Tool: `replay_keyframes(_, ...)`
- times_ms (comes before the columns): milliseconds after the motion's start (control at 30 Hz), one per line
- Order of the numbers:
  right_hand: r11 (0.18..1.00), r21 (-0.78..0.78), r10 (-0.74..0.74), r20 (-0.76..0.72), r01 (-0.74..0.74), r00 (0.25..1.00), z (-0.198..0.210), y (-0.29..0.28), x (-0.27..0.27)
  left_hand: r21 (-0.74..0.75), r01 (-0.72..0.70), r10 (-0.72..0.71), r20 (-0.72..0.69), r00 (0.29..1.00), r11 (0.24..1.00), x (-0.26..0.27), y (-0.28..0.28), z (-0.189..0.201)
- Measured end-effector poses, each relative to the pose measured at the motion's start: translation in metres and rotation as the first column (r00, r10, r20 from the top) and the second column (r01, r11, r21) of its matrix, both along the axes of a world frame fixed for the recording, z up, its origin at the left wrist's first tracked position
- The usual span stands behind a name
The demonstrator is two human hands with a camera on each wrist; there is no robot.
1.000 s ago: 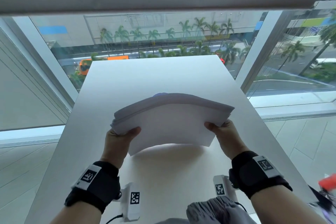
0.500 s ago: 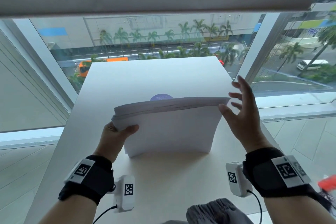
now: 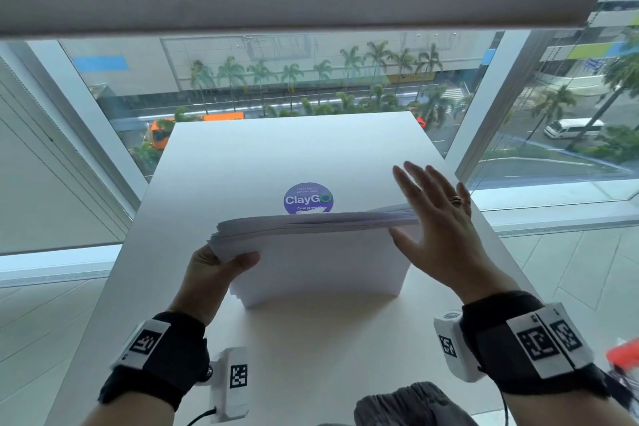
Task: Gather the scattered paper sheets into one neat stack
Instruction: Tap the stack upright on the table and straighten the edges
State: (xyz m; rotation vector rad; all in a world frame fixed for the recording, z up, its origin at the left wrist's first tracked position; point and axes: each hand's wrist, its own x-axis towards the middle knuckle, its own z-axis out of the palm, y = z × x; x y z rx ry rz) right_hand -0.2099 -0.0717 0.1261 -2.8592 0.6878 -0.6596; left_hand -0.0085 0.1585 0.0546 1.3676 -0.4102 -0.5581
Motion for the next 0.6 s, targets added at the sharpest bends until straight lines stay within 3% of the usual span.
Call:
replay_keyframes(167, 0.996, 0.084, 0.048, -0.302, -0.023, 0.952, 0.004, 0.005, 0.006, -0.006, 0.01, -0.01, -0.011, 1.0, 1.0, 0.0, 0.0, 0.0)
replay_keyframes(267, 0.998, 0.031, 0.051, -0.166, -0.047, 0.985, 0.002, 0.01, 0.007, 0.001, 0.013, -0.013, -0.012, 1.0, 1.0, 0.001, 0.001, 0.0)
replay_keyframes(367, 0.997, 0.027, 0.071, -0.262, -0.066, 0.962, 0.002, 0.012, 0.015, 0.021, 0.027, -0.027, -0.01, 1.0, 0.999, -0.002, -0.001, -0.001)
replay_keyframes(533, 0.993, -0.07, 0.083, -0.15, -0.094, 0.985, -0.004, 0.01, 0.025, 0.044, 0.007, -0.007, -0.011, 1.0, 0.999, -0.005, -0.001, -0.001)
replay_keyframes(600, 0.992, -0.037, 0.115, -0.151, -0.122, 0.982, 0.0, 0.011, 0.024, 0.052, 0.003, -0.002, -0.011, 1.0, 0.999, -0.005, -0.001, 0.0)
